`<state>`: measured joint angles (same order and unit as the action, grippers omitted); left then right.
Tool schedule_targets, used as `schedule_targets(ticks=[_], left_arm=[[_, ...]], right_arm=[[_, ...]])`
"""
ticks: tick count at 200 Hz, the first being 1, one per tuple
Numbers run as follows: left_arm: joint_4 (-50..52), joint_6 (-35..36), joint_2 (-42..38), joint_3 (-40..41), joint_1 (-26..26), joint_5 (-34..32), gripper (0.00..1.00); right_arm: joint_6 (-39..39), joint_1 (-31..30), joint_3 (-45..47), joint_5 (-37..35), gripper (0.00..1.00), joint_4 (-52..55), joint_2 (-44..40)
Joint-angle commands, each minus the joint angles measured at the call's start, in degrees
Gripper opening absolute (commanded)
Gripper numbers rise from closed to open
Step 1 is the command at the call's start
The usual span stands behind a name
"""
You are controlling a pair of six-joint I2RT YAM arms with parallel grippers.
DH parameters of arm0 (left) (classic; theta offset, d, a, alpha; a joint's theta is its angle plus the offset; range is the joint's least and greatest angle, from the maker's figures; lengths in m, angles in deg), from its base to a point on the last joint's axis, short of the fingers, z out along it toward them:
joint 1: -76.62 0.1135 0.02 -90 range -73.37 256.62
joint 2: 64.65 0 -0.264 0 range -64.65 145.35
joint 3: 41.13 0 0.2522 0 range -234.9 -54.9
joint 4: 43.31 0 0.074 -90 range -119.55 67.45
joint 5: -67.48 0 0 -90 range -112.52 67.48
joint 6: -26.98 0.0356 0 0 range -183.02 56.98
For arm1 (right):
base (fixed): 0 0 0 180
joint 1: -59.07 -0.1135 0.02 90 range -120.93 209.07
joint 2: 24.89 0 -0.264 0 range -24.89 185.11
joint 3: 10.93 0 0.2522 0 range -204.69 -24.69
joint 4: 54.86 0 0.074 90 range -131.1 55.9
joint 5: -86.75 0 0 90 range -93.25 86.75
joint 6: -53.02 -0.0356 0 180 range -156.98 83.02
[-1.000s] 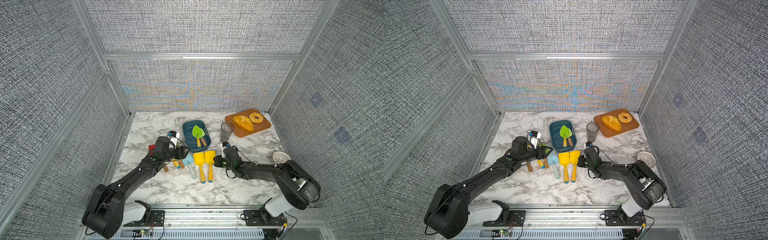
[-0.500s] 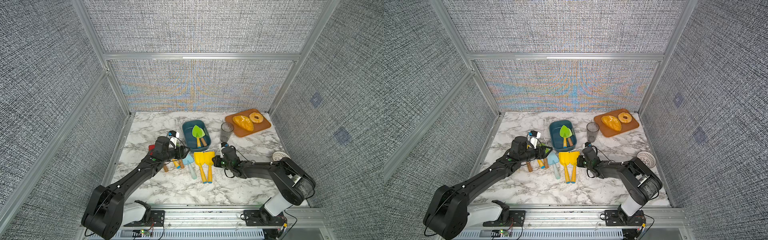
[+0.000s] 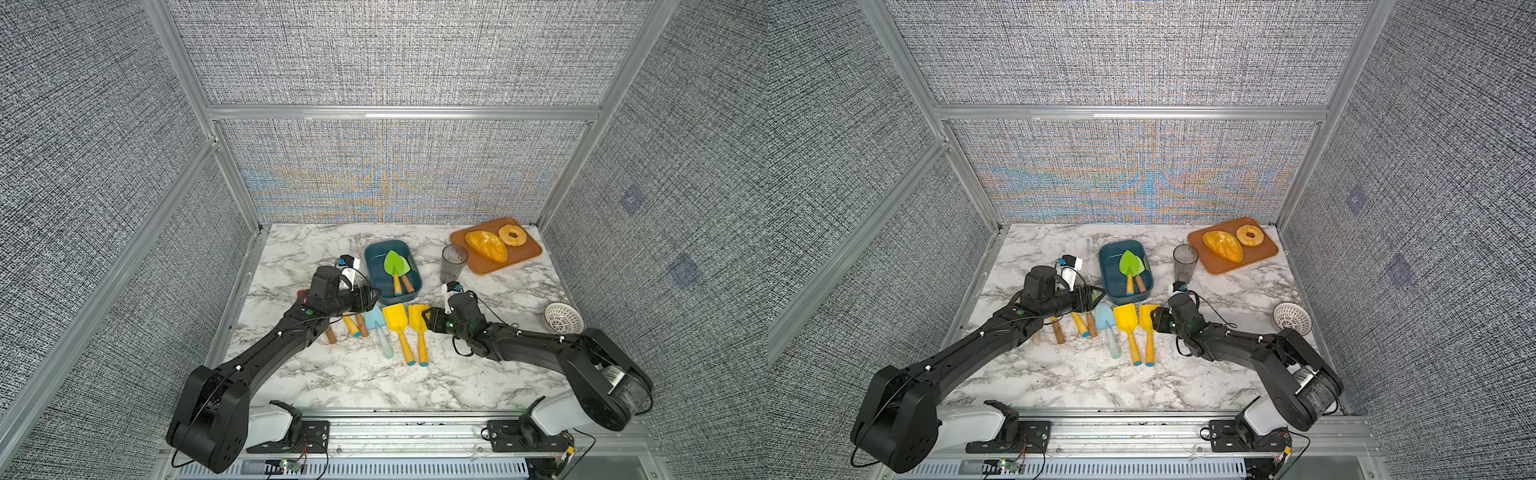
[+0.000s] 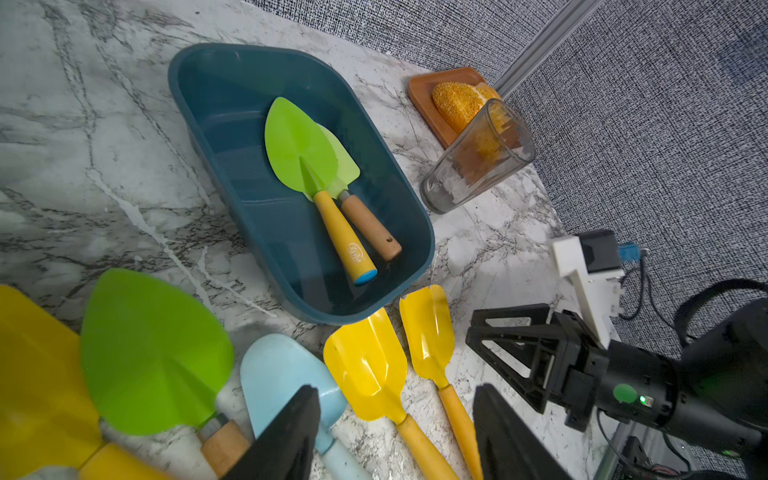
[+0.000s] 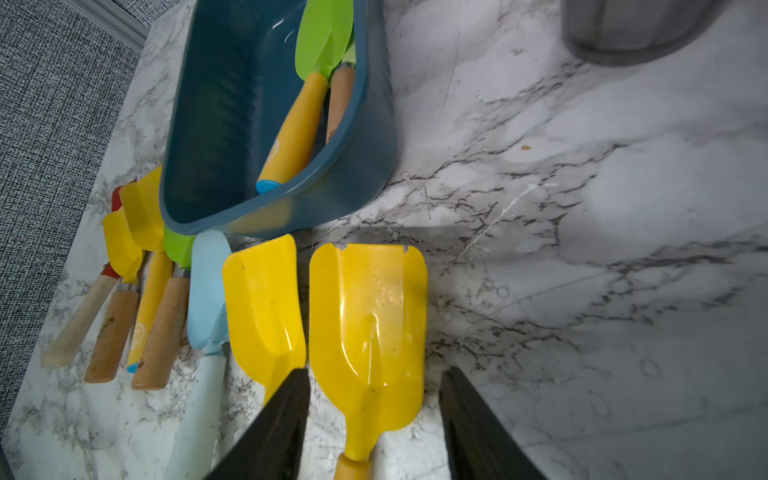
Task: Take the shovel out of the storage box
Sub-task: Place the shovel at the center of the board.
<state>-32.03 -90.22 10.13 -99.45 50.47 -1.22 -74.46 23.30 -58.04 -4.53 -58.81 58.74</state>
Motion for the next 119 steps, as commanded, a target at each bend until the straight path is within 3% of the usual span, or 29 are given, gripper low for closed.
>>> schedule_targets(ticks=[1, 63, 119], left_arm=[[1.1, 0.7, 2.9, -2.8, -0.1, -0.7, 0.67], [6.7, 0.7, 17.3, -16.5, -2.8, -7.1, 0.6], [8.0, 0.6, 24.8, -22.5, -2.9, -8.8, 0.59]], right_arm=[[1.5, 0.1, 0.7, -3.4, 0.56, 3.0, -3.1], [5.0, 4.0, -2.5, -1.0, 0.54, 6.3, -6.4], [12.9, 5.3, -23.1, 4.6, 0.55, 12.0, 5.7]])
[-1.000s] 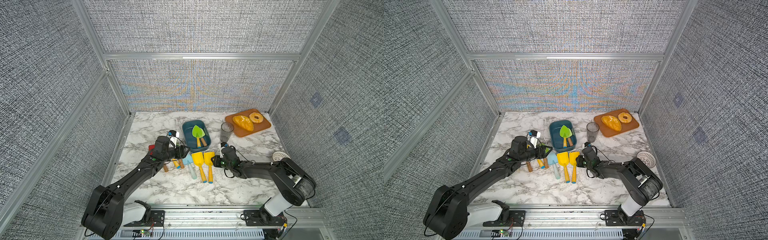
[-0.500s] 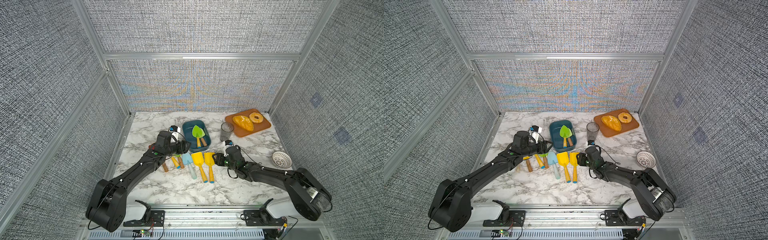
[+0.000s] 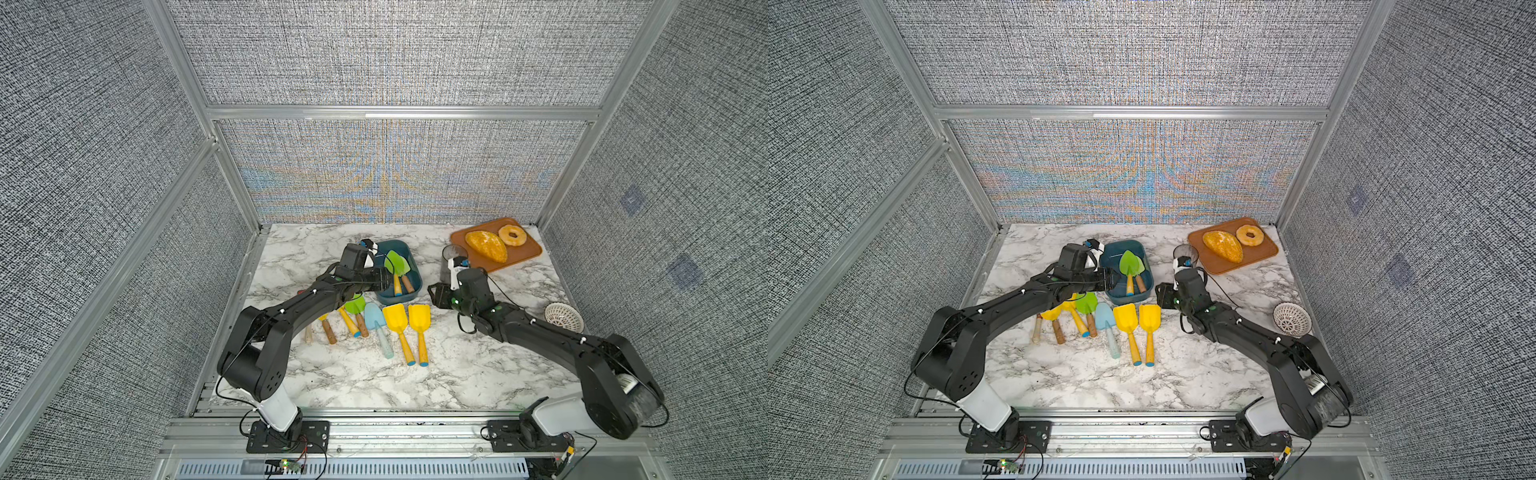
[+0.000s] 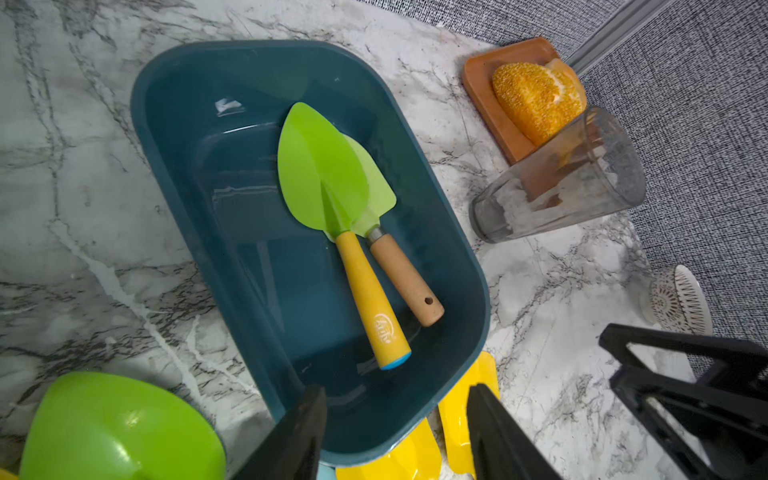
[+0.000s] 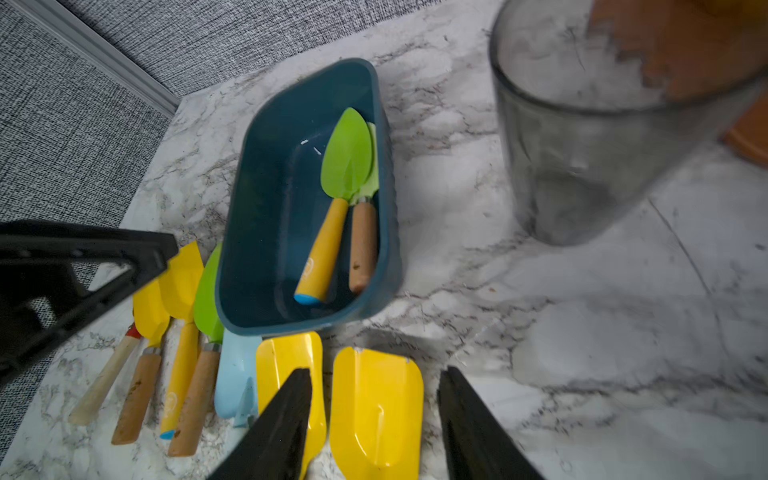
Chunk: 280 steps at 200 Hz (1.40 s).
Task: Take the shovel out of the storage box
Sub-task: Place the shovel at the center of the board, then pick up the shovel from the storage box.
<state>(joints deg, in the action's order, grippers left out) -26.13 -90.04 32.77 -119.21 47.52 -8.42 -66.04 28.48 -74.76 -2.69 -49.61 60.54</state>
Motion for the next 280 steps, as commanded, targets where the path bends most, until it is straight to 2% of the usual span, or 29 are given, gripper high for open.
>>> schedule_targets(ticks=[1, 51, 80, 121, 161, 206, 221, 243, 280], left_arm=[[2.3, 0.5, 2.3, -3.0, 0.1, -1.6, 0.59], [9.2, 1.7, 8.7, -13.1, 0.3, -3.8, 0.58], [10.0, 1.5, 12.1, -17.1, 1.3, -1.2, 0.58], [9.9, 0.1, 16.3, -19.5, 2.4, 2.9, 0.54], [10.6, -2.0, 21.2, -22.5, 2.6, 8.4, 0.52], [19.2, -1.4, 24.3, -27.0, 1.3, 4.2, 0.51], [22.8, -2.0, 25.3, -28.8, 0.6, 1.8, 0.55], [25.1, -3.1, 26.9, -30.5, -0.2, 1.3, 0.59], [26.8, -3.9, 30.4, -34.1, -1.0, 1.1, 0.56]], right_arm=[[4.6, 0.1, -6.7, 2.8, 0.55, 2.9, 4.2], [10.5, 0.6, -22.3, 7.3, 0.53, 6.6, 16.9], [13.4, 1.4, -24.7, 8.0, 0.53, 7.4, 18.9], [12.9, 4.3, -23.2, 14.7, 0.52, 7.3, 20.1], [13.5, 5.3, -26.0, 17.1, 0.49, 9.3, 23.2], [11.9, 7.5, -24.5, 17.5, 0.48, 8.0, 23.0], [11.4, 8.3, -23.2, 18.2, 0.48, 6.9, 21.9], [10.8, 9.7, -21.3, 18.8, 0.48, 5.7, 20.2], [9.7, 11.6, -19.2, 20.5, 0.48, 3.9, 19.0]])
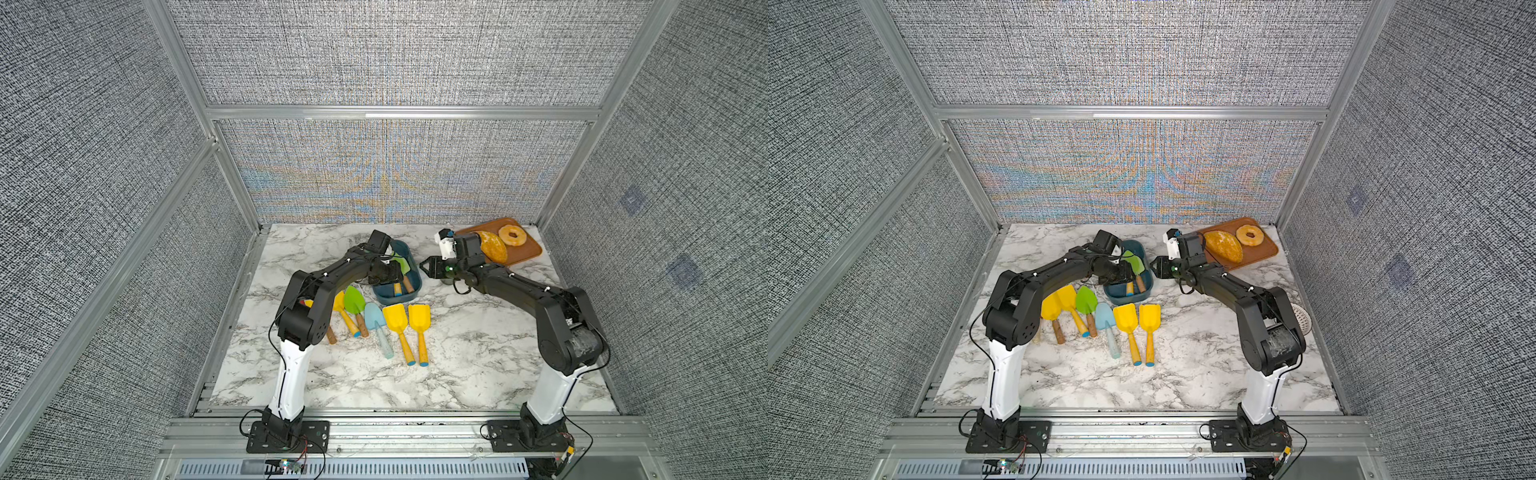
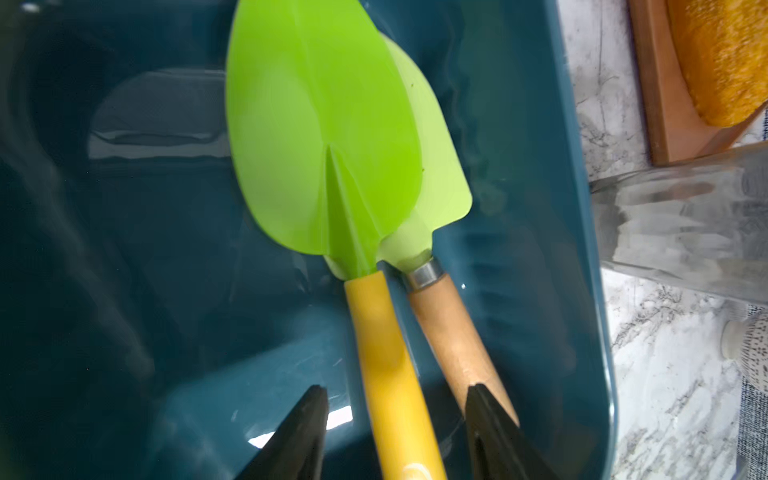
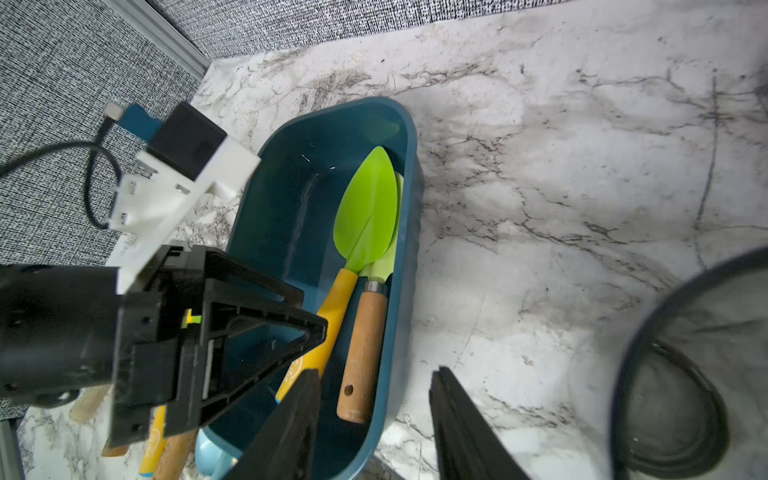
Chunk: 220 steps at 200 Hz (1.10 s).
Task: Take the shovel out of the storage box
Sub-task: Pick up the shovel from the storage box.
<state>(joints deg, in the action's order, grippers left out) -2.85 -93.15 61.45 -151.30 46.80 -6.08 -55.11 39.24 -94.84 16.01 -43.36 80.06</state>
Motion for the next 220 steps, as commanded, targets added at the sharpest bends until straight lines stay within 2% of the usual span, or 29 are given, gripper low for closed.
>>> schedule_targets(ticks=[1, 80, 107, 161, 220], left_arm=[[3.7, -0.8, 1.8, -2.2, -0.3, -1.4, 0.56], [15.2, 0.4, 9.6, -14.5, -1.9, -6.0, 0.47], [18.8, 0.8, 11.8, -17.4, -2.5, -7.7, 0.39], [20.5, 0.8, 12.2, -18.3, -3.0, -10.3, 0.34], [20.0, 0.9, 13.0, -19.1, -3.0, -9.4, 0.19]], right_arm=[[-1.3, 0.8, 0.8, 1.8, 0.48, -2.4, -0.5], [-3.0, 3.1, 3.9, 6.4, 0.48, -6.2, -1.7], [-4.0, 4.0, 5.6, 7.6, 0.48, -7.9, -2.7], [-2.9, 3.4, 7.6, 10.1, 0.48, -10.9, -5.9], [-1.1, 2.3, 8.3, 9.6, 0.48, -10.3, -9.2]])
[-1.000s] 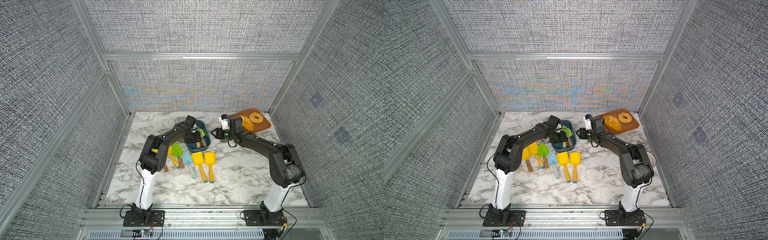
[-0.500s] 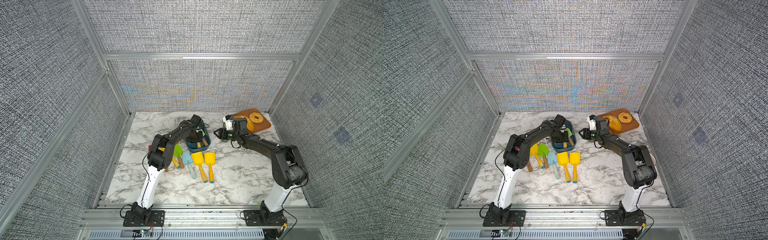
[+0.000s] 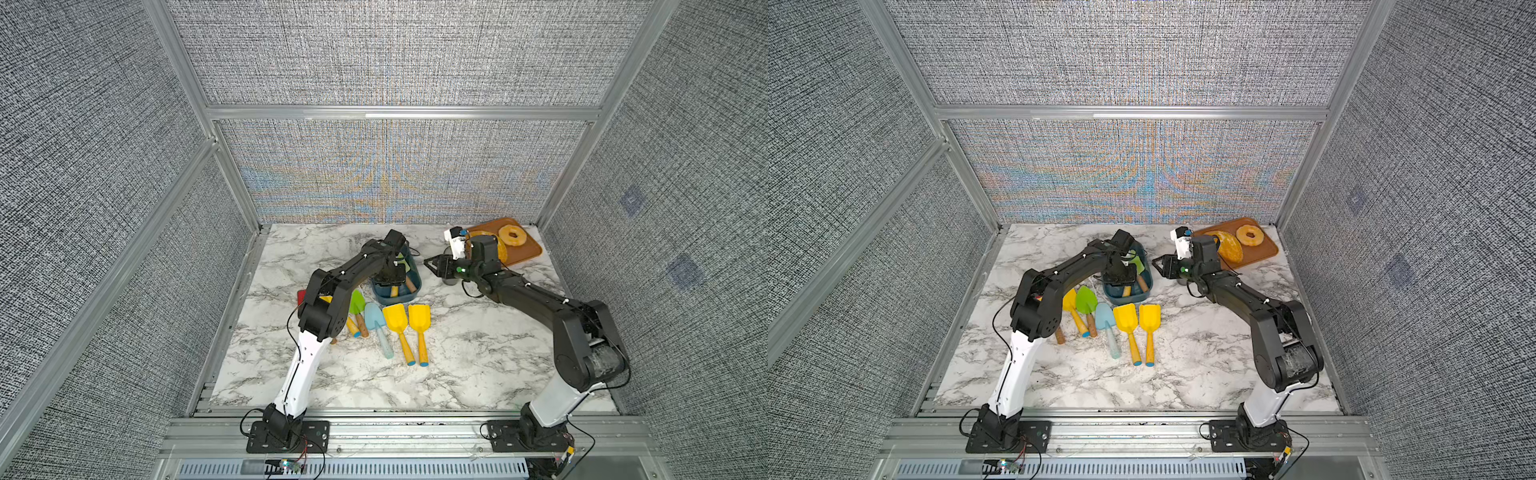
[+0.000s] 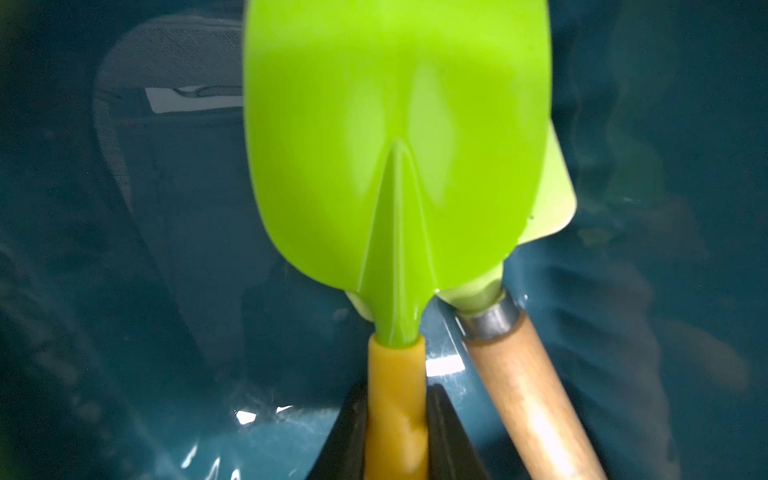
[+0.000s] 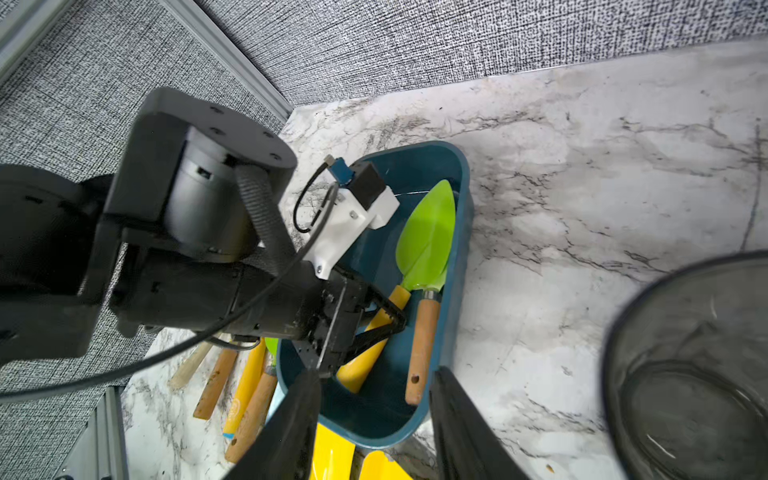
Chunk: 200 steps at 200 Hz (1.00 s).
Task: Take the shovel out of the storage box
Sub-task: Pick up the shovel from the storage box.
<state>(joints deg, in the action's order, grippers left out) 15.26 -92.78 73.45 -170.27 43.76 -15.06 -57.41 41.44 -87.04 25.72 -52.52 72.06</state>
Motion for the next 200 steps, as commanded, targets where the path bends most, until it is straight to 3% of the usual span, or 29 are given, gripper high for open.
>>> schedule_targets(ticks=[1, 48, 130, 162, 200], left_arm=[[1.9, 0.4, 1.0, -0.1, 0.1, -0.4, 0.18], [0.6, 0.8, -0.2, 0.3, 0.1, -0.9, 0.07], [1.9, 4.1, -8.5, -4.7, 0.0, -2.4, 0.02], [-4.7, 4.9, -15.6, 4.5, 0.0, -0.8, 0.02], [-12.0, 6.8, -23.3, 14.3, 0.0, 1.4, 0.02]], right_arm=[[1.2, 0.0, 0.5, -0.2, 0.48, -1.2, -1.3], [1.3, 0.0, 1.2, -0.8, 0.48, -1.4, -2.4], [0.1, -0.6, 1.5, -1.7, 0.49, -1.4, -3.5], [-1.5, -0.9, 1.3, -2.5, 0.5, 0.4, -5.4], [-5.7, -2.2, 2.6, 4.4, 0.56, -0.4, -5.7]])
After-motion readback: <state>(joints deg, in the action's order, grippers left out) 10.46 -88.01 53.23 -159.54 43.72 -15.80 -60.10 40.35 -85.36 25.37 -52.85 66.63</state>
